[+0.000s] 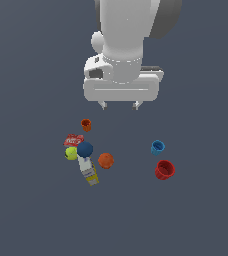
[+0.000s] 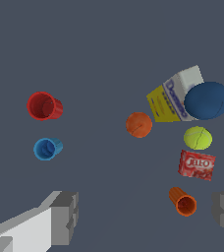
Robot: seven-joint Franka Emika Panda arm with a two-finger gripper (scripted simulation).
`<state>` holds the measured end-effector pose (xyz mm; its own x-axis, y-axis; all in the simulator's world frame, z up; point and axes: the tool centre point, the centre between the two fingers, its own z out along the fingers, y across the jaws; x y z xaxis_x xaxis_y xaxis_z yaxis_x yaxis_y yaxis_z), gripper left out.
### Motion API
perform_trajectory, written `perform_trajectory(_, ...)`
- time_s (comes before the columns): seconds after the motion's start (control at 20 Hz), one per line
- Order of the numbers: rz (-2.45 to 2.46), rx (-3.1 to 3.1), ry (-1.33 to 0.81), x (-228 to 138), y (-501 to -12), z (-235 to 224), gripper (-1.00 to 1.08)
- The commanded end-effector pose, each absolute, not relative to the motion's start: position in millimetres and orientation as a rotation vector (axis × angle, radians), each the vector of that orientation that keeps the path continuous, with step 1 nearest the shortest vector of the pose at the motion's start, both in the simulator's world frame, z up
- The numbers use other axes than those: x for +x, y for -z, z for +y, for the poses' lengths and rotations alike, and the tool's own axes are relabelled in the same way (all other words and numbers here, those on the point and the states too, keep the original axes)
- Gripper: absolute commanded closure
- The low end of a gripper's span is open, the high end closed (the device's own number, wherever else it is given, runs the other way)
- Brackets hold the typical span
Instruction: Pick up a designated object from a clutter of objects.
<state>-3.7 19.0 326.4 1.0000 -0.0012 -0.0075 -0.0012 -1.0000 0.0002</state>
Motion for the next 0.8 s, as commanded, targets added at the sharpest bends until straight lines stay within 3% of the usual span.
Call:
perform_trajectory(0.0,-0.002,3.141,0.012,-4,-326,19,-0.92)
perform_trajectory(0.75,-0.037,3.155,-0.007,6,-323,23,-0.92)
